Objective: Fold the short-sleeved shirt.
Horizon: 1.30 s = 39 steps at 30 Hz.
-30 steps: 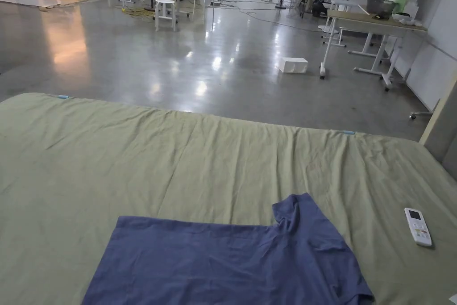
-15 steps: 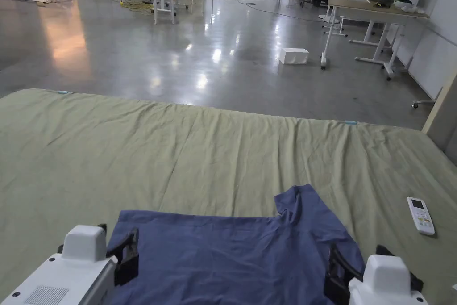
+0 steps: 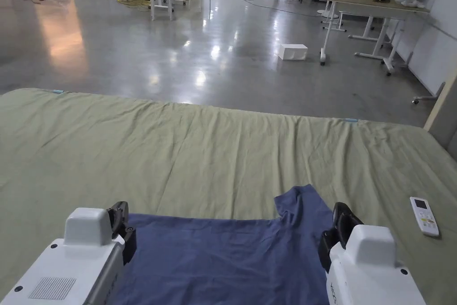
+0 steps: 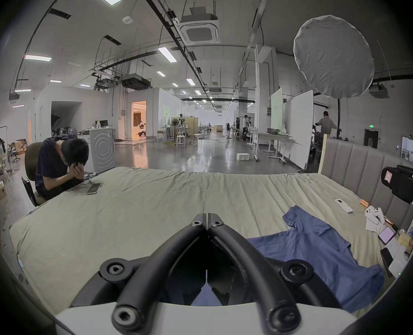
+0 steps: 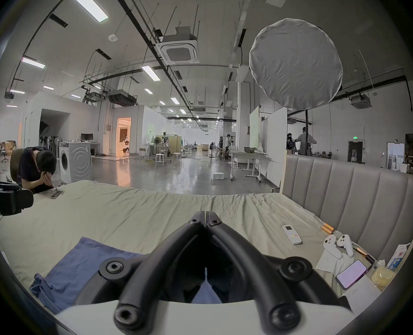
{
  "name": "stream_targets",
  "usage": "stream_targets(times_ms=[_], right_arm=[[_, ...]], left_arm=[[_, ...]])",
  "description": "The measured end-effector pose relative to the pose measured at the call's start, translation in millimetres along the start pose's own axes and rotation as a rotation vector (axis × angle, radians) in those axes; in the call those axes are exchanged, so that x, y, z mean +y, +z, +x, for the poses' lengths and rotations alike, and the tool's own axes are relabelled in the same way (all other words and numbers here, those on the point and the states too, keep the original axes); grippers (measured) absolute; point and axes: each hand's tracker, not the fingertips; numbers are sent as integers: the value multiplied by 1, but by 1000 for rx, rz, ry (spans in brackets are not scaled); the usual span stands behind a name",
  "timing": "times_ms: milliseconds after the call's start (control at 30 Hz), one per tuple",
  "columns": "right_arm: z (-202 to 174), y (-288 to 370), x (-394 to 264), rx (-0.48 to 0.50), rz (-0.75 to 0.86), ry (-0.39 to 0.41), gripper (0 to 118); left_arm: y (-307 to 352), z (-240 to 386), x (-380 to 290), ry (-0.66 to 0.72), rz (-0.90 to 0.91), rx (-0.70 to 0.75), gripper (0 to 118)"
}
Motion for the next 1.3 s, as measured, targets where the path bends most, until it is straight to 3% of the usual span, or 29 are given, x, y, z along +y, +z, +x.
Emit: stream_targets(times_ms=[267,567,633,667,700,733,900,1067,1167,1300], right_arm=[[-1,-37,-17,30,-70,4,0],[7,-80,-55,25,-205,29,0],[9,-86,-62,16,-233,41,0],[11,-89,-66,11,-247,41,0],[13,-91,-69,8,-258,42,0],[15,-93,-74,2,-276,42,0],[25,-98,-88,-18,-326,45,0],[32,-100,-97,-35,-362,49,0],[33,-100,-100,-40,-372,54,0],[32,-104,-104,-40,-387,54,0]], left_arm=[[-68,-34,-10,32,-185,-3,0],[-235,-89,-50,120,-544,18,1],[-266,-97,-55,143,-617,7,20],[-280,-100,-58,162,-638,7,47],[-290,-102,-60,167,-662,2,65],[-302,-104,-63,184,-679,-10,73],[-343,-109,-79,154,-733,44,75],[-340,-89,-94,95,-857,30,75],[-337,-77,-93,33,-824,32,73],[-343,-74,-92,-15,-835,28,52]])
